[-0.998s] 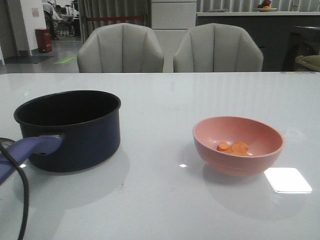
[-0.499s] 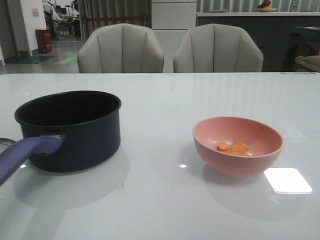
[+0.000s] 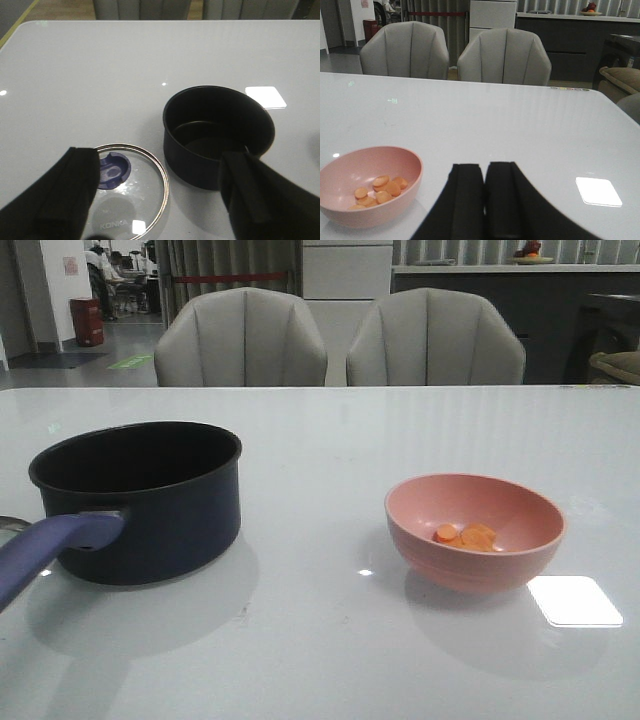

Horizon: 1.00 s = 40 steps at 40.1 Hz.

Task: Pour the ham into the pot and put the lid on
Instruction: 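Set the glass lid down on the table beside the pot, left gripper, then lower the right gripper to the pink bowl rim and grasp it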

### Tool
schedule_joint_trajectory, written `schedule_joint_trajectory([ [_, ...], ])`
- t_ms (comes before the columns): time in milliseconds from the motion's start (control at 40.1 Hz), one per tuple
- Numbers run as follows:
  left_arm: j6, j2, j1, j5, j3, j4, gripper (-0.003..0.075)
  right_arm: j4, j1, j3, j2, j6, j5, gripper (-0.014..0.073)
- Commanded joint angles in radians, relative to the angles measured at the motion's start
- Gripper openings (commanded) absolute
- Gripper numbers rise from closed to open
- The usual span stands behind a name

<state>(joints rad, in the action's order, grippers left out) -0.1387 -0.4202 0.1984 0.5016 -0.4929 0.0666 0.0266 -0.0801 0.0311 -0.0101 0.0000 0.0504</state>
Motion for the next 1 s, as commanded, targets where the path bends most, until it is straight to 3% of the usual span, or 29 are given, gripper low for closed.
schedule_joint_trajectory([
  [0,-0.002,0.076,0.045,-0.064,0.013,0.013,0.0533,-0.011,0.003,-0.009,-0.020,0.000,-0.085,0.0143],
  [474,-0.002,0.259,0.070,-0.174,0.121,-0.005,0.0533,-0.011,0.003,-0.009,-0.020,0.000,-0.085,0.0143],
  [649,-0.002,0.259,0.070,-0.172,0.121,-0.005,0.0533,0.024,0.002,-0.023,-0.020,0.033,-0.216,0.0143],
  [973,-0.002,0.259,0.070,-0.165,0.121,-0.032,0.0533,0.037,0.002,-0.352,0.192,0.035,0.222,0.0143],
])
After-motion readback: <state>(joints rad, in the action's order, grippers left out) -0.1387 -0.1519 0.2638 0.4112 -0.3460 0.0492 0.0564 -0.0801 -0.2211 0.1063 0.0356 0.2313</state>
